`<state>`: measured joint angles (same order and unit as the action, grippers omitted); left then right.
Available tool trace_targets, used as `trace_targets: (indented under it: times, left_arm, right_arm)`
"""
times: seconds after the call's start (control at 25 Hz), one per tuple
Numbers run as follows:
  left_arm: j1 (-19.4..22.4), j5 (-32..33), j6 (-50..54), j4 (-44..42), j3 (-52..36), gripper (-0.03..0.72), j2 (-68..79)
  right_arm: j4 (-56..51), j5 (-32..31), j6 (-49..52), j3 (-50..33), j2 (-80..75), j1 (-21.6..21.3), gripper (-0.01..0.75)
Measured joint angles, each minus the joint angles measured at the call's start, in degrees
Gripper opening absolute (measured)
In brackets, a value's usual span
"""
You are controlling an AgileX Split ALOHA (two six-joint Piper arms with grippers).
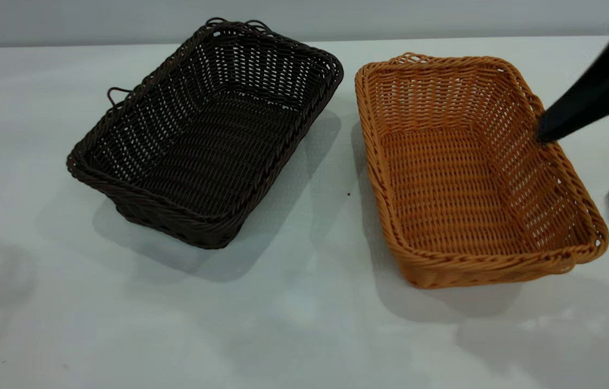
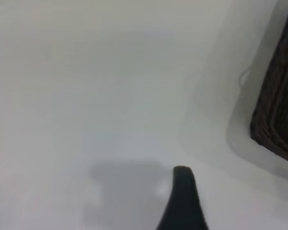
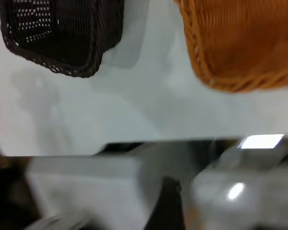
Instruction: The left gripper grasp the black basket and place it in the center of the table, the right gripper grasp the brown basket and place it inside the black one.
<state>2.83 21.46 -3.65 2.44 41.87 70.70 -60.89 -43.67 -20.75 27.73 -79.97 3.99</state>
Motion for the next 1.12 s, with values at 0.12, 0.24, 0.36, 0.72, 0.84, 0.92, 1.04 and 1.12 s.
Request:
trace_targets:
  times: [0.12,0.24,0.36,0.72,0.84,0.92,1.04,1.12]
  left_arm:
    - [0.0,-0.51,0.0,0.0,3.73,0.527,6.15]
    - [0.0,-0.96,0.0,0.13,7.07,0.527,10.35]
    - [0.0,-1.15,0.0,0.24,9.24,0.527,12.44]
    - [0.0,-2.02,0.06,0.47,9.78,0.527,13.77]
    - [0.0,-2.46,0.06,0.74,9.82,0.527,13.77]
    - [0.0,-2.94,0.06,2.03,9.82,0.527,13.84]
    - [-0.2,-3.31,0.06,2.92,10.04,0.527,14.84]
    - [-0.87,-3.26,-0.01,2.87,10.74,0.527,16.54]
  right_arm:
    - [-8.77,-3.1,0.13,0.14,-9.05,1.26,0.591]
    - [-17.47,-4.37,-0.34,0.4,-16.99,5.1,0.591]
    - [-29.01,-1.75,-1.28,0.47,-22.15,9.62,0.591]
    - [-42.51,10.48,6.91,2.49,-31.65,16.09,0.591]
    - [-42.93,16.71,8.5,2.71,-32.12,16.09,0.584]
    - [-43.04,19.83,9.33,2.85,-32.25,16.09,0.574]
    - [-43.17,23.23,10.25,3.91,-32.52,16.14,0.554]
    - [-43.37,25.23,11.34,4.99,-33.41,16.62,0.544]
